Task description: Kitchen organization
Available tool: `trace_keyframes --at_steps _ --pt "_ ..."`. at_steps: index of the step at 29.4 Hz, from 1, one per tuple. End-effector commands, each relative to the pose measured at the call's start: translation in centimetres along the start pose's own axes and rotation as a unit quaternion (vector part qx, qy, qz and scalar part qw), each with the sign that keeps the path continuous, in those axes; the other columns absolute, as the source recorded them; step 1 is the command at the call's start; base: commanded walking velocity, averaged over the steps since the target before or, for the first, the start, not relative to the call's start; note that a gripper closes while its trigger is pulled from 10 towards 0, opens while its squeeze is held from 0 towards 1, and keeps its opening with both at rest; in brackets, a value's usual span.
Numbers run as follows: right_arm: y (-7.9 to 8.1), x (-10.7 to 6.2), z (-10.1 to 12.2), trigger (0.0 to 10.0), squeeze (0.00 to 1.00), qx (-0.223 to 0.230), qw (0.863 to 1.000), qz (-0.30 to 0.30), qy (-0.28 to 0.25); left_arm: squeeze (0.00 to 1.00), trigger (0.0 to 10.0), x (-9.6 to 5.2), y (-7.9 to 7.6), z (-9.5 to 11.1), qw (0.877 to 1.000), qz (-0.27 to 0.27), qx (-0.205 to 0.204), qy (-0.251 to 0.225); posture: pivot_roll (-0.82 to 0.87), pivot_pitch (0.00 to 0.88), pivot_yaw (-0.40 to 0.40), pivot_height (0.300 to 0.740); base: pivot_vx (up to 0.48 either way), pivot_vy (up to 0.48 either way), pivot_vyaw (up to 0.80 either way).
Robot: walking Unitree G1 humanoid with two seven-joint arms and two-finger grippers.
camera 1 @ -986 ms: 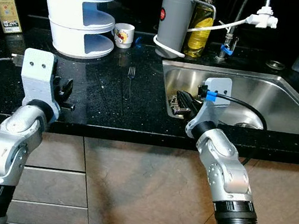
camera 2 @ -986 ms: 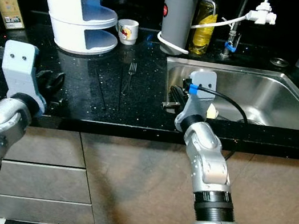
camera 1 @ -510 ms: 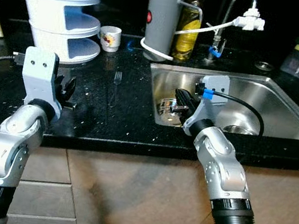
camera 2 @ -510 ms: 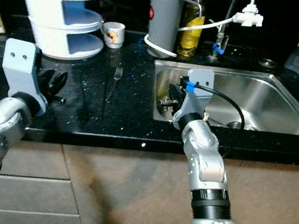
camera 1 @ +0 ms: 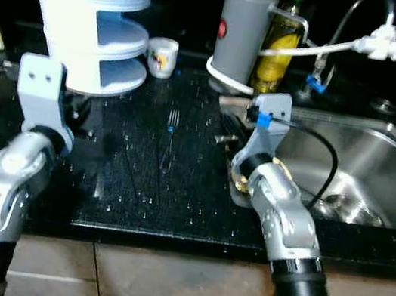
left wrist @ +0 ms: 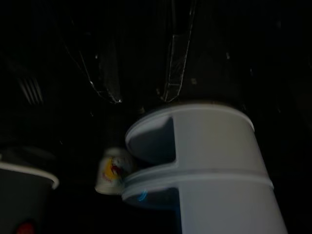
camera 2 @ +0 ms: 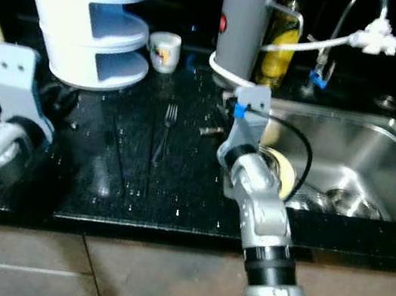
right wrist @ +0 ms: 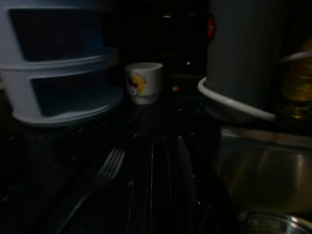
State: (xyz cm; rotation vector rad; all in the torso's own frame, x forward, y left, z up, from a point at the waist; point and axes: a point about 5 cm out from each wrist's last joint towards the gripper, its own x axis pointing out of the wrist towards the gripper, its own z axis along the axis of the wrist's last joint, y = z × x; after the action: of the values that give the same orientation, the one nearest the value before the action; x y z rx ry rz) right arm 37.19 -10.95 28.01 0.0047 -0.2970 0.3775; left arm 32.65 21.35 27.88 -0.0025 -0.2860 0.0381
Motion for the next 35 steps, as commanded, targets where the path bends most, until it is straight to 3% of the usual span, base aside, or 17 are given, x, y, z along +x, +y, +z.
trace_keyframes --at_steps 1,11,22,28,35 --pt "-0.3 -0.1 0.1 10.0 0.00 -0.003 1.000 -0.007 -0.004 0.00 10.0 0.0 -0.3 0.3 1.000 -0.006 0.000 -0.007 0.04 0.133 -0.010 0.740 0.416 0.000 0.00" --pt "-0.2 -0.2 0.1 10.0 0.00 -0.003 1.000 -0.003 -0.003 0.00 10.0 0.0 -0.2 0.5 1.000 0.001 0.006 -0.017 0.03 0.138 -0.015 0.740 0.042 0.000 0.00" --pt "-0.5 -0.6 0.2 10.0 0.00 -0.010 1.000 0.003 0.005 0.00 10.0 0.0 -1.0 -0.2 1.000 0.002 -0.019 -0.013 0.01 0.152 -0.028 0.740 0.000 0.000 0.00" --pt "-0.3 -0.6 -0.2 10.0 0.00 -0.008 1.000 0.009 0.011 0.00 10.0 -0.5 -0.4 -0.3 1.000 0.011 0.018 -0.001 0.03 0.153 -0.032 0.740 0.000 -0.160 0.00" --pt "0.5 -0.2 0.0 10.0 0.00 0.000 0.999 0.031 0.009 0.00 10.0 -0.7 0.7 -0.2 0.999 0.035 0.007 -0.005 0.03 0.144 -0.047 0.740 0.000 -0.280 0.00"
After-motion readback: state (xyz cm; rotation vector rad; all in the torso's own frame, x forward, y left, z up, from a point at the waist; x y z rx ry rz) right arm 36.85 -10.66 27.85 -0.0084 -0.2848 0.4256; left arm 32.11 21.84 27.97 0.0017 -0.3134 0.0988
